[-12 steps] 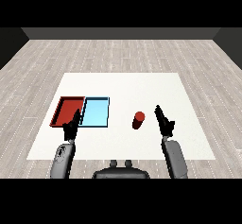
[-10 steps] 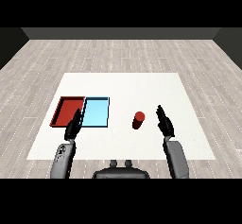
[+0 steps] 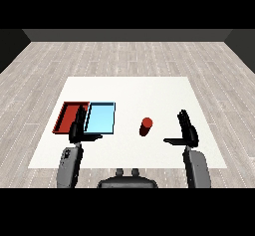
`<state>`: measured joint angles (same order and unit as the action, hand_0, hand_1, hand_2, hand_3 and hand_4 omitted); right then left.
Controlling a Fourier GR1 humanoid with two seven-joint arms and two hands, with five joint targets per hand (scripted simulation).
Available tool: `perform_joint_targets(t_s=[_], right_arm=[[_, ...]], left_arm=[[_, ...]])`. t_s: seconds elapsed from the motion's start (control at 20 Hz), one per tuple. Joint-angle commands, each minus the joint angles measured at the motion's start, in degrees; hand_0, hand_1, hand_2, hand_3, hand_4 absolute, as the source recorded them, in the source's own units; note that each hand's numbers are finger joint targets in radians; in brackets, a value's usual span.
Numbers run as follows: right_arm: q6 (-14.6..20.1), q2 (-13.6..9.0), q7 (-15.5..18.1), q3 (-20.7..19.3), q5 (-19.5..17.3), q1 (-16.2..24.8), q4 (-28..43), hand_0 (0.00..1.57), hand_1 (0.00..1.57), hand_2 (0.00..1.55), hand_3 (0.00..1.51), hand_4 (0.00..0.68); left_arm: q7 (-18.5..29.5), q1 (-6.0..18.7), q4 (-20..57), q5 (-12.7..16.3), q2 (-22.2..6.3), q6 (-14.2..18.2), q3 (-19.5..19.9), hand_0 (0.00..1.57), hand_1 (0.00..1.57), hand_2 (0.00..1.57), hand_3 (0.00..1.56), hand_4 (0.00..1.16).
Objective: Pick the red can and put it in the red box
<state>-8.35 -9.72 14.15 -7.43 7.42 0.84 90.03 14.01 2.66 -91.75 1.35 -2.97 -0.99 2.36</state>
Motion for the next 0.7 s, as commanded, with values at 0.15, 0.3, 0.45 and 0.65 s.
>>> perform_joint_targets(t_s=[0.15,0.3,0.45,0.65], right_arm=[[-3.6,-0.4,11.3,-2.4,-0.6,-1.6,-7.9,0.00,0.00,0.00,0.00,0.000],[-7.8,-3.6,10.7,-5.8,3.1,-4.3,-11.1,0.00,0.00,0.00,0.00,0.000],[-2.8,1.8,6.7,-0.5,-0.5,0.6,-1.1,0.00,0.00,0.00,0.00,0.000],[-6.7,0.3,8.8,-2.8,1.8,-0.8,-7.2,0.00,0.00,0.00,0.00,0.000]], left_arm=[[9.7,-0.3,3.3,0.3,0.9,-1.3,0.3,0.00,0.00,0.00,0.00,0.00],[11.2,0.6,5.5,1.9,0.0,-2.7,2.0,0.00,0.00,0.00,0.00,0.00],[11.2,-1.1,1.8,0.1,1.4,-1.3,-0.4,0.00,0.00,0.00,0.00,0.00],[9.5,-2.4,0.1,2.4,1.3,-2.2,0.4,0.00,0.00,0.00,0.00,0.00]])
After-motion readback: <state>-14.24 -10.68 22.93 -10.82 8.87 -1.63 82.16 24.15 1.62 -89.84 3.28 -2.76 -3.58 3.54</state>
